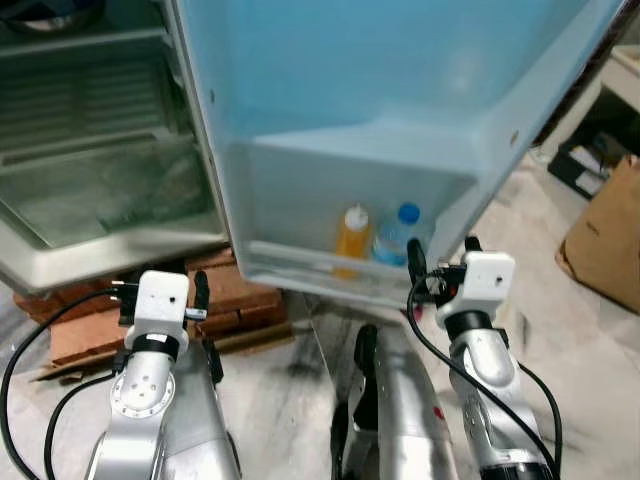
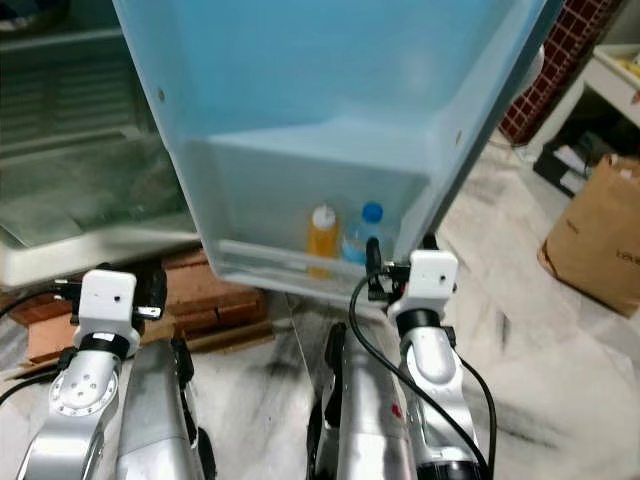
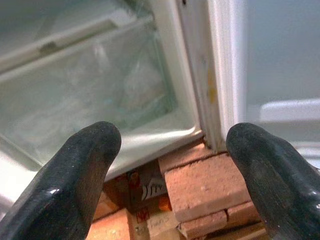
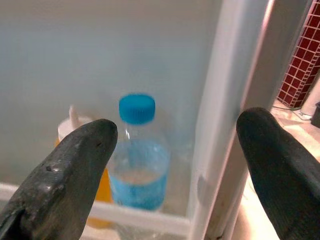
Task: Restocking fridge
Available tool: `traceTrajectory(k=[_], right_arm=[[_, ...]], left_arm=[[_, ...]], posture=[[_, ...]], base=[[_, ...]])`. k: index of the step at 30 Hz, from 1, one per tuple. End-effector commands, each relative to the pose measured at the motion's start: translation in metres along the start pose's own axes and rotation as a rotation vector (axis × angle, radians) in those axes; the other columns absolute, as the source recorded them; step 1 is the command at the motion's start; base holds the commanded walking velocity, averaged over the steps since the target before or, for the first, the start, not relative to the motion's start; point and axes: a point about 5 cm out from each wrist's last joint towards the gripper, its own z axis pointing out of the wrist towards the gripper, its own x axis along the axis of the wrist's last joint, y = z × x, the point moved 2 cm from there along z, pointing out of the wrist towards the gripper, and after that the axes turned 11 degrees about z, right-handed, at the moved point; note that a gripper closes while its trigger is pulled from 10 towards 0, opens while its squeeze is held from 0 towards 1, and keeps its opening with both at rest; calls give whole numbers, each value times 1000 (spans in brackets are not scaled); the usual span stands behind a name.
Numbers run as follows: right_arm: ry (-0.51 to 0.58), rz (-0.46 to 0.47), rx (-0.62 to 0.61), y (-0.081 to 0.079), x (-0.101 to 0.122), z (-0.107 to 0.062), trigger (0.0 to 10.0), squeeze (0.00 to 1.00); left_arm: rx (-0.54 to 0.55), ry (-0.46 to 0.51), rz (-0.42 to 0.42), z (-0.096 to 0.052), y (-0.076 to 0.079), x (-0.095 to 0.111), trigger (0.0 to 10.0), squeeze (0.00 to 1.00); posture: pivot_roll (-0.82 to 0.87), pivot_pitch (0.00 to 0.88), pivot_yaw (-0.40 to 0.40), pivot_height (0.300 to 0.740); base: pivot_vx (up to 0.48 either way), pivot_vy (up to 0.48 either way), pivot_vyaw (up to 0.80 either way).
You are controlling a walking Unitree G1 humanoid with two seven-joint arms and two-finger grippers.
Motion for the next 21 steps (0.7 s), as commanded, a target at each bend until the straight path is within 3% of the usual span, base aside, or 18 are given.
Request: traceTrajectory(k=[1, 21], right_arm=[[6, 6, -22, 4, 5, 3, 10000, 0], [5, 21, 20, -4, 9, 9, 10000, 0]], left_arm=[[-16, 21, 15, 2, 3, 4, 10000, 0], [-23, 20, 8, 3, 6, 3, 10000, 0]], posture=[[118, 84, -60, 551], [117, 88, -68, 640]], base=[[0, 0, 0], [0, 0, 0]])
